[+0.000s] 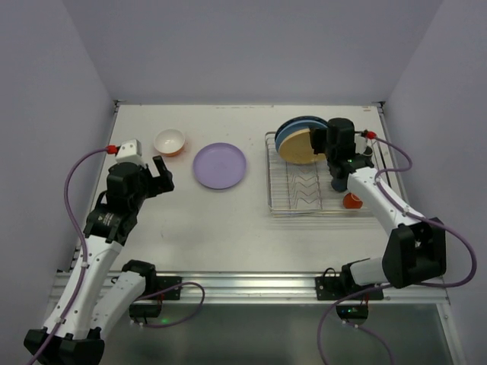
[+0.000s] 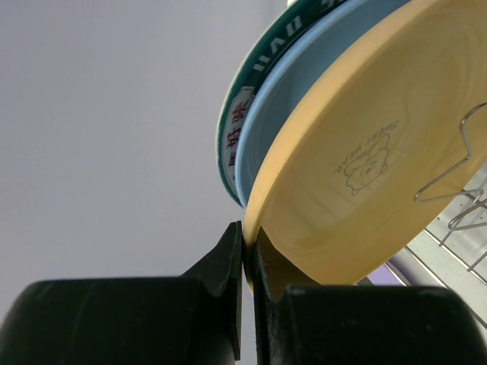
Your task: Unload the mixed dishes from the dish rack
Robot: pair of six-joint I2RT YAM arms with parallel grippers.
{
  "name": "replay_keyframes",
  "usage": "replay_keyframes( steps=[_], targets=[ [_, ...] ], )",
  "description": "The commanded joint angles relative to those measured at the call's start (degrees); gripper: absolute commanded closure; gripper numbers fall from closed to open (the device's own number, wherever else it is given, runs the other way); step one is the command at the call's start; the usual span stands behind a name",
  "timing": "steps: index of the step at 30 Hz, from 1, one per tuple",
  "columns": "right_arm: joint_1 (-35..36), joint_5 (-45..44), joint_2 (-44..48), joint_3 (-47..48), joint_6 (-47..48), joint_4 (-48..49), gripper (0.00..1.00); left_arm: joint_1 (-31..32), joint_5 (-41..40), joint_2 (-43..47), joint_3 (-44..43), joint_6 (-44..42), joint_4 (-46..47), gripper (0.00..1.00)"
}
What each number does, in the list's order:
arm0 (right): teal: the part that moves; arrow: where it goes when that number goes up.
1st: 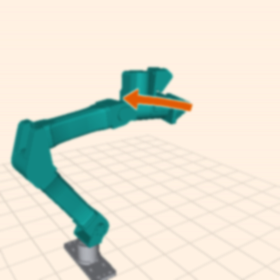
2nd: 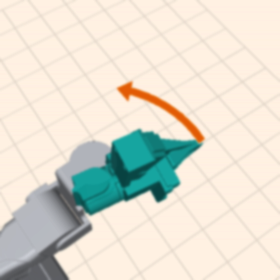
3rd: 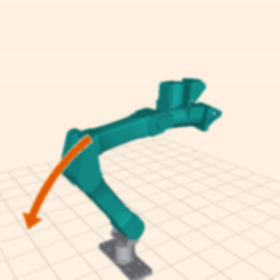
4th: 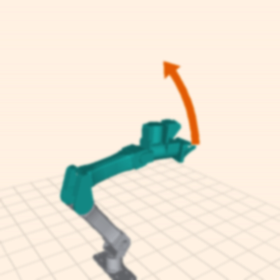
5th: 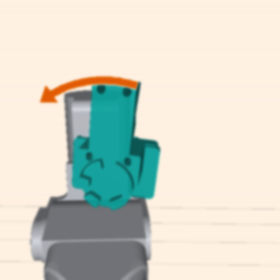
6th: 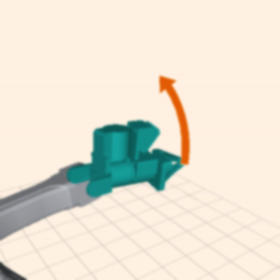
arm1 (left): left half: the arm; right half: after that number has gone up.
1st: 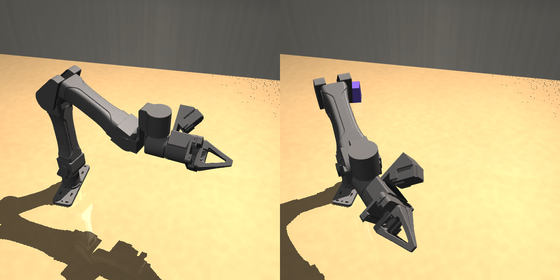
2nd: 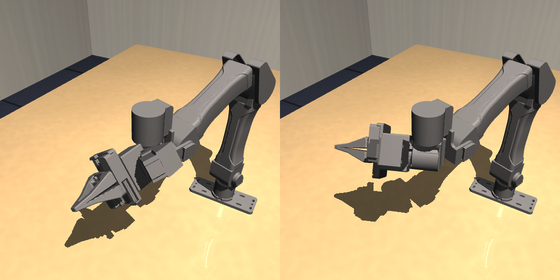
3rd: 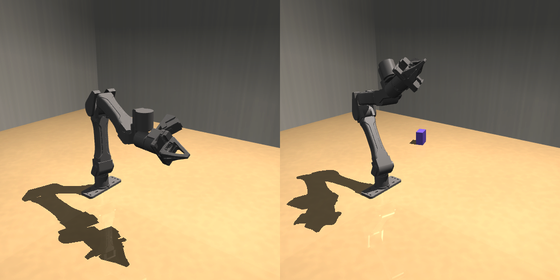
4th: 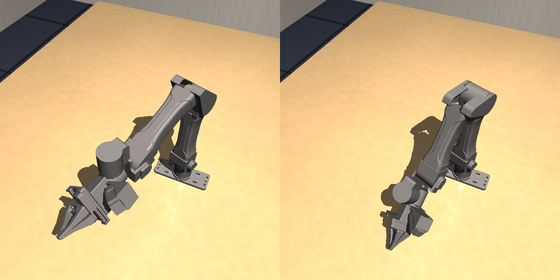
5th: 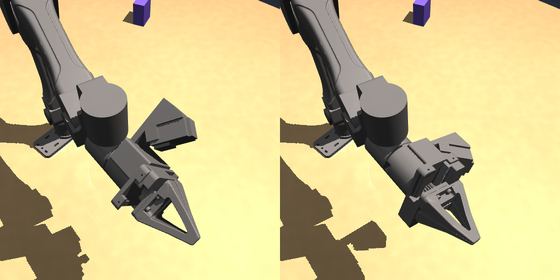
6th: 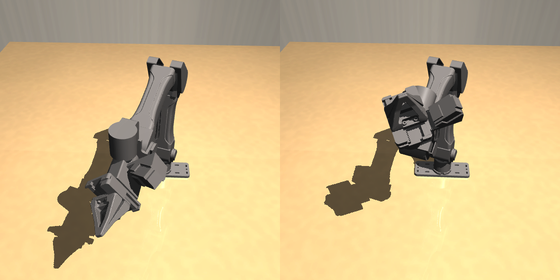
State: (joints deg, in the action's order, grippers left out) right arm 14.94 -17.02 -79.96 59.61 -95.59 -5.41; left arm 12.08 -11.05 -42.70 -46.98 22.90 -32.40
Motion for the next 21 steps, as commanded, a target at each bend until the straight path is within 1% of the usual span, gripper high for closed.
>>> replay_keyframes(
  steps=[1,9,15,17,19,20,21],
  targets=[
    [-0.3,-1.2,3.7,0.5,2.2,4.9,1.0,0.2,-1.3,1.2,0.0,-1.2,0.9,0.0],
    [-0.3,-0.7,7.9,-0.4,2.3,5.0,1.0,0.2,-1.8,1.9,0.0,-1.0,0.8,0.0],
    [-0.3,2.8,12.5,-1.0,3.1,3.8,1.0,0.2,-1.6,2.2,0.0,-1.0,0.9,0.0],
    [-0.2,5.0,15.3,-2.8,4.4,5.0,1.0,0.2,-1.6,2.3,0.0,-1.0,0.9,0.0],
    [-0.2,7.2,17.2,-4.6,9.1,9.0,1.0,0.2,-1.6,2.6,-0.1,-0.9,0.9,0.0],
    [-0.1,10.0,19.0,-4.9,11.6,10.3,1.0,0.2,-1.7,2.7,0.0,-0.9,1.0,0.0],
    [0.2,11.8,20.0,-5.1,17.7,11.3,1.0,0.2,-2.0,2.8,-0.2,-0.9,0.9,0.0]
  ],
)
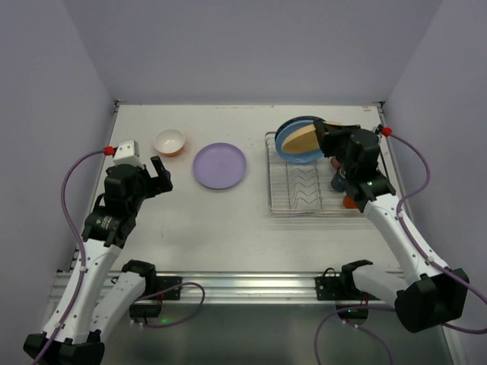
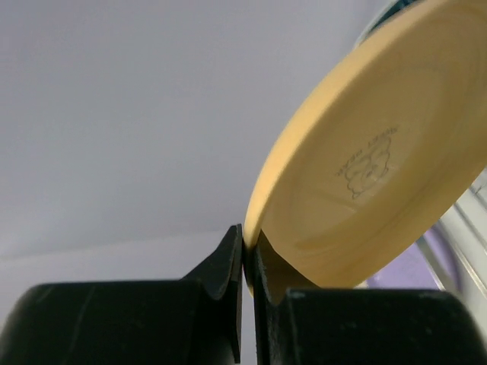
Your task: Unload the mixed dishes from the dish rack
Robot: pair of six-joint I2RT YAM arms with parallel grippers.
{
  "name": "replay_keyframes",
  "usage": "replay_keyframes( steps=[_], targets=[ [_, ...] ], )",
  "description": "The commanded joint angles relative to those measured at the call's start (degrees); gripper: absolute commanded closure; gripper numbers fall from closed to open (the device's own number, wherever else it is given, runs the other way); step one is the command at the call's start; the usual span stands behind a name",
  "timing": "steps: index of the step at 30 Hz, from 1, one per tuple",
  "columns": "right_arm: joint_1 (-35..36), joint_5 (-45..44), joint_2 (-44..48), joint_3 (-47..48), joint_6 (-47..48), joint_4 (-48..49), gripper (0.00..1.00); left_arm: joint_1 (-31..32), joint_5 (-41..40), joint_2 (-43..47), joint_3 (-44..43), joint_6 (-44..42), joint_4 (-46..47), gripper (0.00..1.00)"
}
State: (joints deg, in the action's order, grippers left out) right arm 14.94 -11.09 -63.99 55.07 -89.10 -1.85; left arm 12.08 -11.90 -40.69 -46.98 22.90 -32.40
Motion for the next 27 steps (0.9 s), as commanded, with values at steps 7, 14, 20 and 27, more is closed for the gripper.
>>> replay_keyframes(
  steps=[7,14,20,27],
  targets=[
    [11.1,20.0,11.6,-0.1,48.7,14.4,1.0,0.2,-0.1,-2.1,-8.3,2.7,-2.7,0.0],
    [38.0,19.0,11.0,2.2,93.7,-2.9,1.0,0.2,23.3,-11.9,-26.9,6.5,-5.6,0.0],
    [58.1,-4.2,4.5,-0.2,110.4,-11.9,1.0,0.4,41.1,-16.6,-23.4,6.4,-3.5,0.0],
    [65.8,-14.4,-11.1,8.4,114.5,-22.5,1.0,7.0,33.1,-18.7,-18.9,2.4,-7.2,0.0]
  ],
)
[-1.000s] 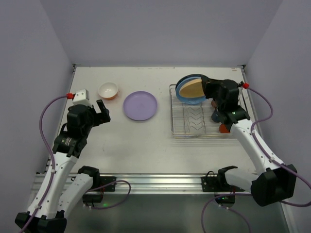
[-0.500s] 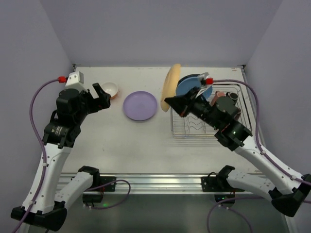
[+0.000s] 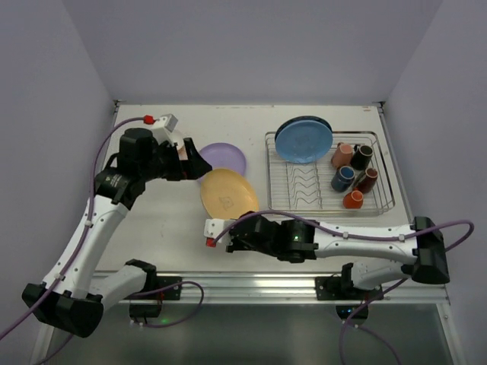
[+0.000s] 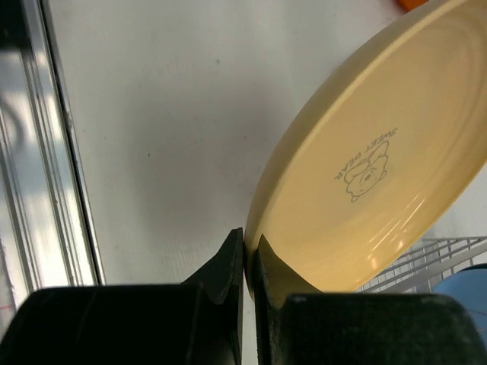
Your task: Unload the mixed dishes from the dish rack
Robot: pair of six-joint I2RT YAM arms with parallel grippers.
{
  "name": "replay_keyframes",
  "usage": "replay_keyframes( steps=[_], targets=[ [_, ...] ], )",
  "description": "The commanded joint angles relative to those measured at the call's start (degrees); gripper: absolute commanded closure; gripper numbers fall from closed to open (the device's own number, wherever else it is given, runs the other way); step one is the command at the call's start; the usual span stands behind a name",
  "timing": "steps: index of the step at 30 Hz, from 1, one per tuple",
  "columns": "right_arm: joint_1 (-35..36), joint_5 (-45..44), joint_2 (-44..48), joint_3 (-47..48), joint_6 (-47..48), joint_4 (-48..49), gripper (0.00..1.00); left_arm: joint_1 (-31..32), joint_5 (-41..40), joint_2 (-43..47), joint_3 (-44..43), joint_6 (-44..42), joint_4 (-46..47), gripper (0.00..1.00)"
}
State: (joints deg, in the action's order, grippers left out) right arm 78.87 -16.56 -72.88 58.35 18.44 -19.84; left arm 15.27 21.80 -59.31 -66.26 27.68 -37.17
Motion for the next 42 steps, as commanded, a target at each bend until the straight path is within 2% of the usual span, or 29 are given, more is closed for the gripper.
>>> replay_keyframes(
  steps=[1,2,6,8,9,13,14,16,17,21,22,23,24,25,27,31,35,38,42],
  targets=[
    [2.0,-8.8,-3.0,6.3,7.4,-4.7,1.0,5.4,-2.4,-0.4,1.1,-2.5,-3.3,0.0],
    [2.1,-8.8,-4.0,6.8,8.3,-4.6,1.0,7.4,-5.8,-0.9,1.7,-2.7,-3.7,0.0],
    [2.1,-11.6,-6.1,7.9,10.9,-3.4,1.0,9.2,-9.5,-1.9,5.5,-3.5,-3.9,0.01],
    [2.2,-13.4,-7.4,9.1,11.6,-3.6,1.0,10.1,-12.4,-2.2,7.1,-3.7,-3.6,0.07],
    [2.2,-15.0,-8.8,9.8,11.7,-4.1,1.0,10.3,-13.4,-2.4,7.5,-3.8,-3.6,0.21],
    [2.3,-16.1,-10.9,10.9,12.1,-4.5,1.0,11.3,-16.2,-4.1,7.8,-4.0,-3.5,0.53],
    [2.3,-16.3,-11.1,11.1,12.1,-4.5,1.0,11.4,-16.5,-4.4,7.6,-4.0,-3.4,0.7],
    [2.3,-17.5,-11.9,11.2,12.3,-4.0,1.0,11.7,-17.5,-5.0,7.4,-4.0,-3.2,0.85],
    [2.3,-17.9,-12.2,11.1,12.2,-3.7,1.0,11.7,-17.8,-5.1,7.2,-4.0,-3.0,0.99],
    [1.6,-18.0,-11.4,8.5,11.9,0.9,1.0,11.8,-19.9,-5.6,7.5,-2.3,-0.6,1.0],
    [1.1,-17.9,-10.5,7.9,11.0,1.9,0.95,11.7,-20.8,-5.9,7.8,-1.8,-0.1,1.0],
    [0.3,-18.2,-10.0,7.5,10.2,2.7,0.68,11.6,-21.4,-6.0,8.0,-0.4,0.6,1.0],
    [-0.2,-18.5,-9.4,6.3,9.5,4.4,0.46,11.7,-21.4,-6.3,8.4,0.4,2.0,1.0],
    [-0.8,-18.5,-7.7,5.6,7.6,5.2,0.02,11.5,-24.5,-6.7,8.6,1.4,2.8,1.0],
    [-2.7,-18.2,-5.3,3.7,5.1,7.3,0.01,10.7,-25.2,-7.5,9.0,4.0,5.3,1.0],
    [-6.5,-18.3,4.0,-1.6,-1.7,14.6,0.01,3.6,-23.0,-9.9,10.3,8.3,11.0,1.0],
    [-13.7,-20.3,17.7,-11.0,-9.9,27.8,0.01,-1.8,-19.2,-13.1,10.1,12.5,18.0,1.0],
    [-16.6,-20.2,24.1,-15.4,-14.4,30.9,0.01,-3.4,-16.7,-18.3,7.1,14.8,21.3,1.0],
    [-17.0,-21.1,26.3,-16.2,-16.0,30.6,0.01,-3.7,-13.5,-29.2,1.2,16.3,22.9,1.0]
  ],
)
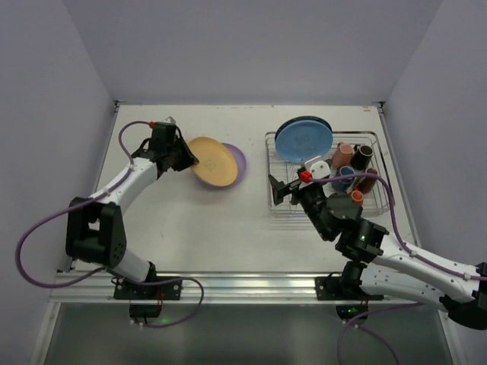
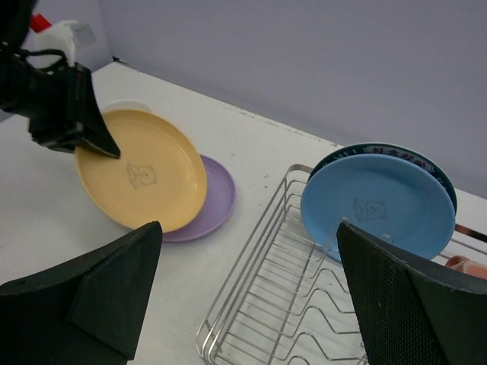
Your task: Unload the mixed dishes from the dish rack
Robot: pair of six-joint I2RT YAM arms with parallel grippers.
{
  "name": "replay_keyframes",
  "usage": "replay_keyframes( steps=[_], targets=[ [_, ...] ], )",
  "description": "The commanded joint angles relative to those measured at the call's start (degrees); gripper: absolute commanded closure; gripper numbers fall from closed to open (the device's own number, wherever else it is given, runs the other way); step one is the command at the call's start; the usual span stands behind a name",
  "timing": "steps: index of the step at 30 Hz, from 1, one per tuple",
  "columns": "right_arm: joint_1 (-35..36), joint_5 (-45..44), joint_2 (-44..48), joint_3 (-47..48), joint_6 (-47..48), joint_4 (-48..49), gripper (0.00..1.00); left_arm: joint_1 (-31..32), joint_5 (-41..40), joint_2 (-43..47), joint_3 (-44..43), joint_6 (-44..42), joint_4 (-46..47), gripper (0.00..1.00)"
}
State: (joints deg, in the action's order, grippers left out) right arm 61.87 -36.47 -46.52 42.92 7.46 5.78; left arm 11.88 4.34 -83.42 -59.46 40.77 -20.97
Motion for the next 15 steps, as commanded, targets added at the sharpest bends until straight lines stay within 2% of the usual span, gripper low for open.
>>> replay_keyframes(
  steps=[1,6,8,10,12,15],
  targets=[
    [0.0,-1.5,0.1,-0.6,-5.1,4.5,0.01,-0.3,3.9,-6.5,-6.6,3.0,6.6,1.0],
    [0.0,-2.5,1.7,-0.8,-6.6,2.9,0.01,-0.4,2.6,-11.3,-8.7,3.3,7.4,0.96],
    [0.1,-2.3,2.8,-1.0,-7.1,2.3,0.01,-0.3,2.7,-12.3,-8.8,2.8,7.9,0.91],
    [0.0,-2.2,3.6,-1.2,-7.1,2.3,0.01,-0.2,2.6,-13.6,-9.1,2.5,7.8,0.81],
    [0.0,-3.3,3.7,-1.3,-7.1,2.1,0.01,0.1,2.7,-14.3,-9.1,2.3,7.9,0.68],
    [0.0,-4.6,3.2,-0.9,-7.1,1.3,0.01,2.0,0.1,-14.0,-9.7,1.0,7.4,0.33]
  ],
)
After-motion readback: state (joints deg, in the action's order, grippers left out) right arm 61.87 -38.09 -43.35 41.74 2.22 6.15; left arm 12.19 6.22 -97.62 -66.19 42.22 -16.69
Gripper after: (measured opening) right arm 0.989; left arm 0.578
